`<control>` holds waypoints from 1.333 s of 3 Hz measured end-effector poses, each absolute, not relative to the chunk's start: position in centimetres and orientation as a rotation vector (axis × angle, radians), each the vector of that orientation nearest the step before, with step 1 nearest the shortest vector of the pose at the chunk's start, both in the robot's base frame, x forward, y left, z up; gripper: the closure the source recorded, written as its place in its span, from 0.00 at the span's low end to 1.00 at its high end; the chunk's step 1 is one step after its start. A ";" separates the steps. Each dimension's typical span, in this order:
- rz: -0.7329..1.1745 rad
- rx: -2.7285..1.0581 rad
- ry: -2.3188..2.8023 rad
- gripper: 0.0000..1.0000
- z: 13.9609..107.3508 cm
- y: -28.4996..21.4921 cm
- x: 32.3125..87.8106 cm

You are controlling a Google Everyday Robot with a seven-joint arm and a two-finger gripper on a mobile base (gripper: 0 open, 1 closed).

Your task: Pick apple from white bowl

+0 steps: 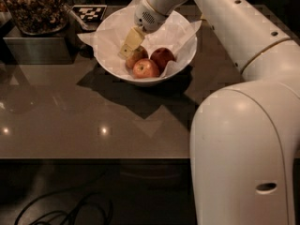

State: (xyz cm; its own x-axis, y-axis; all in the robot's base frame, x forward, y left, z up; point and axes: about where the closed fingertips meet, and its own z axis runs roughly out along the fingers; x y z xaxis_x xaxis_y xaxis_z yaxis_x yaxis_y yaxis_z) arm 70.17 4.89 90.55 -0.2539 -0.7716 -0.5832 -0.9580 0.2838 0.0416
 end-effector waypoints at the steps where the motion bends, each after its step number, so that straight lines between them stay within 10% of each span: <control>1: 0.548 -1.558 2.120 0.28 89.7 5.3 69.7; 4: 0.481 -1.596 2.142 0.28 88.1 5.0 70.3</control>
Offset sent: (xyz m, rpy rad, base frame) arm -0.0133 0.0055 -0.0190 -0.0336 0.0285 0.0042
